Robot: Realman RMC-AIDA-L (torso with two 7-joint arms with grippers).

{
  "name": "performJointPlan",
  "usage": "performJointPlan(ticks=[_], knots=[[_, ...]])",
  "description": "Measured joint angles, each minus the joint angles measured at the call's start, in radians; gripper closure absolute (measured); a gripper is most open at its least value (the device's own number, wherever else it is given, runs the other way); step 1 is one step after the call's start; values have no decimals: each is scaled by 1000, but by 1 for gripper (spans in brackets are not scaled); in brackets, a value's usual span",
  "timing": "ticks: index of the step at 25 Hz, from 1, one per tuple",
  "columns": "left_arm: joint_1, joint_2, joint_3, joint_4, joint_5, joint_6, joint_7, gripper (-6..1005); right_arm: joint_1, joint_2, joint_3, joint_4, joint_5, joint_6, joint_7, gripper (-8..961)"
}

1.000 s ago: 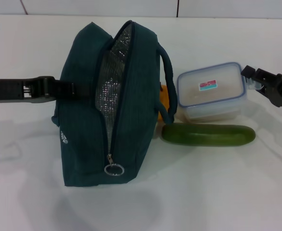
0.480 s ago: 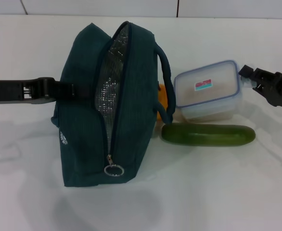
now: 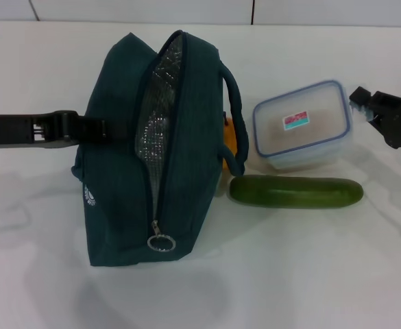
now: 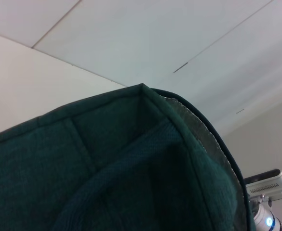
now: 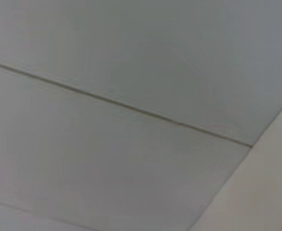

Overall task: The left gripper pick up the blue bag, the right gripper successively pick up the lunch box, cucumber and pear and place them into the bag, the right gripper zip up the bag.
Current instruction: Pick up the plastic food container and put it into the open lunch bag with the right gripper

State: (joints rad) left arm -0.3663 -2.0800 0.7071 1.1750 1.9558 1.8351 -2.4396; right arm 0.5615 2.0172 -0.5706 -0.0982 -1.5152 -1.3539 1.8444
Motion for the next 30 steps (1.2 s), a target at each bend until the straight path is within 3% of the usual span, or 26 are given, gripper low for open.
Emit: performJointPlan(ticks=[15,21,30], knots=[[12,2,0,7,0,7,7,960,-55,-3,0,12,136,-93,42,842],[12,1,0,7,-2,9,7,960,-74,-1,0,20,215,-189,78,834],[5,2,4,9,-2,10,3,960,-38,2,0,43,268,-309,119,821]])
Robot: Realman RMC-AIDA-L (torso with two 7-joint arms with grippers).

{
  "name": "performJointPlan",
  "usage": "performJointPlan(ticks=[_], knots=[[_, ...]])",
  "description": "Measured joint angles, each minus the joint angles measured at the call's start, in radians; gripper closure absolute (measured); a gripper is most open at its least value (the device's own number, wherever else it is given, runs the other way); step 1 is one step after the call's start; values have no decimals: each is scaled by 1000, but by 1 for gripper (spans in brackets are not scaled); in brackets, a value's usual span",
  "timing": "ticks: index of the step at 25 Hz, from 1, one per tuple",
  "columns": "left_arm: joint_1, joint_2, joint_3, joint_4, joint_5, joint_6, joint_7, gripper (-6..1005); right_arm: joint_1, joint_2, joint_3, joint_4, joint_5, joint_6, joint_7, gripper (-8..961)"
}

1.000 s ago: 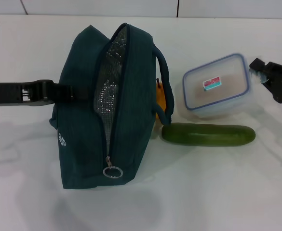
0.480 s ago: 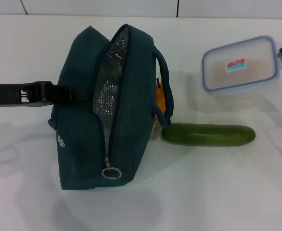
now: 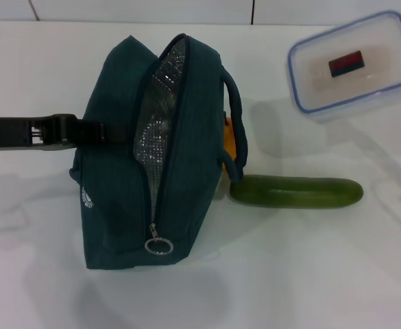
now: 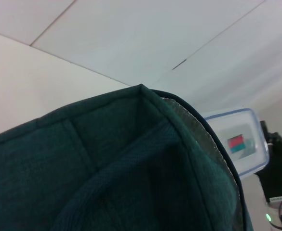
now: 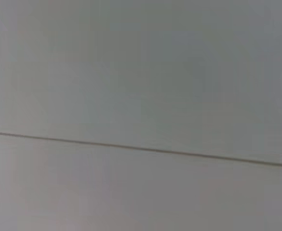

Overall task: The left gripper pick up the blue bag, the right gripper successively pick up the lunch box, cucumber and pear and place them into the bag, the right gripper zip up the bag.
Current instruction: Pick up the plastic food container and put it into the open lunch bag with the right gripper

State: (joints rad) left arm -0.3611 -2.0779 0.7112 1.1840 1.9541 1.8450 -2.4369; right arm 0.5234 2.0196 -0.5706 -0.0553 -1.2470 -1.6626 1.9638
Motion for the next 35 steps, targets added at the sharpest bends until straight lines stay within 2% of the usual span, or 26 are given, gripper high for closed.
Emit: performJointPlan(ticks=[5,7,17,28,35], knots=[[-1,1,2,0,0,0,-2,960,30,4,0,4,27,-36,8,814],[-2,1,6,0,1,0,-2,960,76,5,0,19,35,-62,10,812],[-6,-2,37,0,1,0,1,960,218,9,2,61,45,-142,11,798],[-6,-4,39,-1,2,0,-1,960,356,8,-10,121,33,-145,2,782],[-13,-4,68,-1,-5,0,-2,960,395,8,-8,166,-24,-110,-22,773]])
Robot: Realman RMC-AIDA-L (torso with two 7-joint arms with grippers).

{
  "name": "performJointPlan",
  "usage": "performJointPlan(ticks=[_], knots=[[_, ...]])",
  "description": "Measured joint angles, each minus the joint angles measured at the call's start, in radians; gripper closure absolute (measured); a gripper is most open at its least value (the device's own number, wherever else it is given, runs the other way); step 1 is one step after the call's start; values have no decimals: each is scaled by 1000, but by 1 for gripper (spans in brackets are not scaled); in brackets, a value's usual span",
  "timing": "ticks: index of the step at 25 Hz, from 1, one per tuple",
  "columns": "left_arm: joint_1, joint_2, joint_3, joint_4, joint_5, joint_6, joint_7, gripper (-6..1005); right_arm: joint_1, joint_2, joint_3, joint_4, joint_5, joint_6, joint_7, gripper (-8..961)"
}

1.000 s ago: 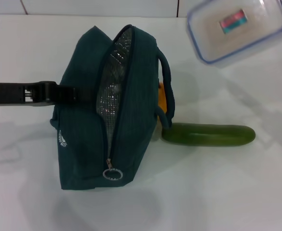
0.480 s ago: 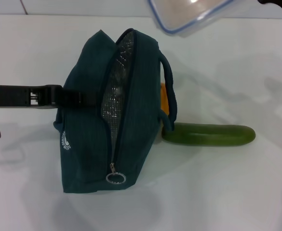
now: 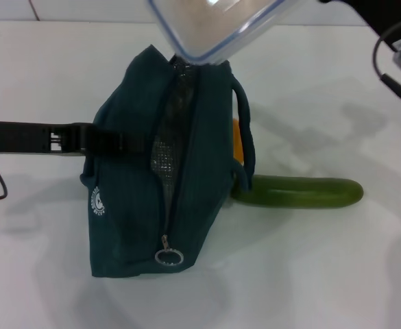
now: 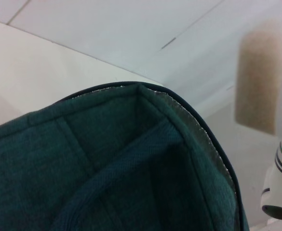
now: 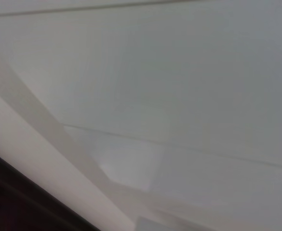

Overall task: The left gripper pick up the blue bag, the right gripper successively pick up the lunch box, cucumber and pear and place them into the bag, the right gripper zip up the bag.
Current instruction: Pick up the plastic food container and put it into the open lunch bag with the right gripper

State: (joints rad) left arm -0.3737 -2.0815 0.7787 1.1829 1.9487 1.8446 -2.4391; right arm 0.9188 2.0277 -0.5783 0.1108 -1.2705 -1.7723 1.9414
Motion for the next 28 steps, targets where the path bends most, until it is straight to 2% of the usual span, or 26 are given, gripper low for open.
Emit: performJointPlan(ticks=[13,20,28], knots=[[-2,-1,12,1,-8,-5,-2,960,-5,0,2,16,-138,116,-17,755],[7,-2,-35,1,-8,-10,6,960,-8,0,-1,11,-211,164,-18,745],[16,-1,-40,-4,-10,-10,20,960,5,0,4,14,-311,238,-19,734]])
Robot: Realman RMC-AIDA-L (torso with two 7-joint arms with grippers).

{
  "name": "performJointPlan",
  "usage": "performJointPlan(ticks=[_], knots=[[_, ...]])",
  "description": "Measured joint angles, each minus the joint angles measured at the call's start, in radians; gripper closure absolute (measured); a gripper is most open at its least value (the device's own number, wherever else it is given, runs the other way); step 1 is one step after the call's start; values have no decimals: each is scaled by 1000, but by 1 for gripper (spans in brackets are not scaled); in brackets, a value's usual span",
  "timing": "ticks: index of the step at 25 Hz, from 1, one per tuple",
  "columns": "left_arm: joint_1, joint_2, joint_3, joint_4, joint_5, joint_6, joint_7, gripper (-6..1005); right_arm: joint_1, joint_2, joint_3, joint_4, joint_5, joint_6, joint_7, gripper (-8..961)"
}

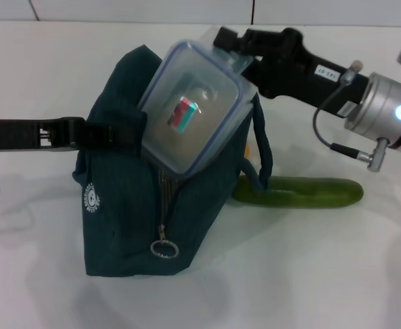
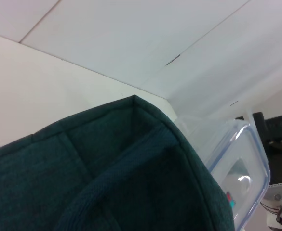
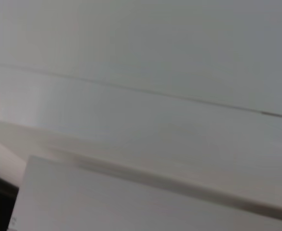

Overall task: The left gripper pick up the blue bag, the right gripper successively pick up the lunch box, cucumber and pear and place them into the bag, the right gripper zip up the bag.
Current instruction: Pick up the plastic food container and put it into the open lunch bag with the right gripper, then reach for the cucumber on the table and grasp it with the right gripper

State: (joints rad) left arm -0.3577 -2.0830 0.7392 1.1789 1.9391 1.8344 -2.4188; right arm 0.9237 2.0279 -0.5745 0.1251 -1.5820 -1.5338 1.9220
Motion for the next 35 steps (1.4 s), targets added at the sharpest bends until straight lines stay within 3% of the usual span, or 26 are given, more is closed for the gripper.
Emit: performJointPlan(ticks=[21,25,28,35], knots=[[15,1,-3,-2,-1,-8,25,959,10,0,42,-45,-13,-75,2,705],[22,2,-14,-3,1,-11,30,959,-13,0,47,-101,-10,-131,2,504],[30,2,-30,-4,3,-12,38,959,-51,0,41,-168,-5,-173,-3,261],[65,0,-65,-5,1,-12,65,959,-192,-9,-22,-365,-7,-201,-39,186]])
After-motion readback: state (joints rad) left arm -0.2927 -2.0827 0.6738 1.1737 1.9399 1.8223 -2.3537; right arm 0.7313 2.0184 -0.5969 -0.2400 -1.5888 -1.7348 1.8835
